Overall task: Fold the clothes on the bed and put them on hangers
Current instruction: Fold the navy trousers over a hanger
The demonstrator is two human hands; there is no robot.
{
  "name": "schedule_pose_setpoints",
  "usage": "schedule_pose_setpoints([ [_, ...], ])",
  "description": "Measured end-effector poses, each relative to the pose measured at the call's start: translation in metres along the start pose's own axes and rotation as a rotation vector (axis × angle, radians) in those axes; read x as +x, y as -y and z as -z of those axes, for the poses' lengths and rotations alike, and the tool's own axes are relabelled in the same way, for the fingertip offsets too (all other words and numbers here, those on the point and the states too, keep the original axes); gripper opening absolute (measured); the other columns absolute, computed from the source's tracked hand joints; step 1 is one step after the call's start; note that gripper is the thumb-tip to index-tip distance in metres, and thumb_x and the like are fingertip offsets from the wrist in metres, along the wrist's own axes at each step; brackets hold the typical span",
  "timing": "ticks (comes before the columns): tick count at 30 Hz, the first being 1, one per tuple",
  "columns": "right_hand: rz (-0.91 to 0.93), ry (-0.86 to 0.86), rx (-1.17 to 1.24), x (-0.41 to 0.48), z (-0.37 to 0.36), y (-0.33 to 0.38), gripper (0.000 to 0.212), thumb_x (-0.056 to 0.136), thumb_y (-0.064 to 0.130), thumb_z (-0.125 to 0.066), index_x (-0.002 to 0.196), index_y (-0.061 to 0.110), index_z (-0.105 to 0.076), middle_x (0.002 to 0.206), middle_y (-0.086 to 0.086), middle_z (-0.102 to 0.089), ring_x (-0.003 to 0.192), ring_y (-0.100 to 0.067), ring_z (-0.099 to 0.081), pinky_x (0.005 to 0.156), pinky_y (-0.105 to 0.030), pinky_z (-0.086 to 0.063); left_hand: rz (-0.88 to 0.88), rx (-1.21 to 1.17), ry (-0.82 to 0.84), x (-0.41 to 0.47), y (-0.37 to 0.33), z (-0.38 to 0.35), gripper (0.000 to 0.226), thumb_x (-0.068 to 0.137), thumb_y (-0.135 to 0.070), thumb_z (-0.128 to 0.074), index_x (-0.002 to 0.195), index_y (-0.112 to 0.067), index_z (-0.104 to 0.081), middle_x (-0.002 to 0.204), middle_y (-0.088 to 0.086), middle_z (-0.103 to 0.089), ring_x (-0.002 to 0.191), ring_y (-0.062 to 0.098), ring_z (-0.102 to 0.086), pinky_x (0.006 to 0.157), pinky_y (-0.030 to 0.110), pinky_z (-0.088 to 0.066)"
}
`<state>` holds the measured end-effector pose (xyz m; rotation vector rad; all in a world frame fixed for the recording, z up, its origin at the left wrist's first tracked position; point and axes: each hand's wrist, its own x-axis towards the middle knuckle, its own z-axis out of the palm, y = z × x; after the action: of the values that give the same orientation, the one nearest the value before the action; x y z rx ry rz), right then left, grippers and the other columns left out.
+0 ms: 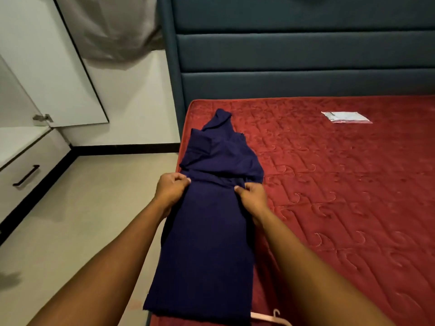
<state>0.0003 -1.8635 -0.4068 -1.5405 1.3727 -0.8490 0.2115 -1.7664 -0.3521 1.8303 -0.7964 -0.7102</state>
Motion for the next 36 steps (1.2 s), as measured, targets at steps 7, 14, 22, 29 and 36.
schedule_pose_setpoints([
  [7,0.020,-0.012,-0.372,0.073,-0.009,0.012,0.036,0.084,0.021,-0.075,0.062,0.007,-0.050,0.059,-0.002,-0.055,0.060,-0.022,-0.052,0.058,-0.031,-0.035,-0.004,0.421,0.024,0.083,0.001,-0.030,0.018,0.090,-0.031,-0.072,0.084,-0.015,-0.071,0.086,0.002,-0.070,0.085,0.025,-0.067,0.082,0.036,-0.056],
  [14,0.025,-0.141,-0.072,0.103,-0.007,0.011,0.024,0.077,0.028,-0.088,0.076,0.022,-0.065,0.069,0.008,-0.068,0.066,-0.012,-0.064,0.069,-0.029,-0.053,-0.270,0.243,-0.133,0.105,-0.002,-0.037,0.014,0.084,-0.028,-0.081,0.090,-0.026,-0.069,0.081,-0.003,-0.070,0.077,0.017,-0.066,0.075,0.028,-0.051],
  [22,0.370,-0.364,-0.570,0.079,-0.009,0.022,0.029,0.084,0.024,-0.072,0.112,0.021,-0.065,0.110,-0.006,-0.062,0.105,-0.031,-0.057,0.086,-0.041,-0.048,-0.730,0.705,-0.251,0.081,0.005,-0.051,0.031,0.081,-0.019,-0.071,0.111,-0.017,-0.064,0.106,0.007,-0.060,0.098,0.029,-0.054,0.082,0.041,-0.049],
  [29,0.520,0.168,-0.916,0.129,0.006,0.031,0.033,0.079,0.003,-0.070,0.100,0.027,-0.075,0.106,-0.005,-0.069,0.102,-0.033,-0.064,0.085,-0.038,-0.052,-0.842,1.163,0.072,0.058,0.036,-0.074,0.028,0.091,-0.033,-0.055,0.114,-0.016,-0.058,0.115,0.009,-0.054,0.100,0.029,-0.050,0.080,0.043,-0.045],
  [36,0.403,0.322,-0.675,0.125,-0.009,0.041,0.037,0.083,0.024,-0.050,0.112,0.030,-0.072,0.111,0.005,-0.073,0.107,-0.025,-0.066,0.093,-0.045,-0.053,-0.797,1.099,-0.077,0.044,0.052,-0.079,0.023,0.092,-0.028,-0.052,0.107,-0.012,-0.058,0.107,0.011,-0.053,0.095,0.029,-0.049,0.085,0.042,-0.045],
])
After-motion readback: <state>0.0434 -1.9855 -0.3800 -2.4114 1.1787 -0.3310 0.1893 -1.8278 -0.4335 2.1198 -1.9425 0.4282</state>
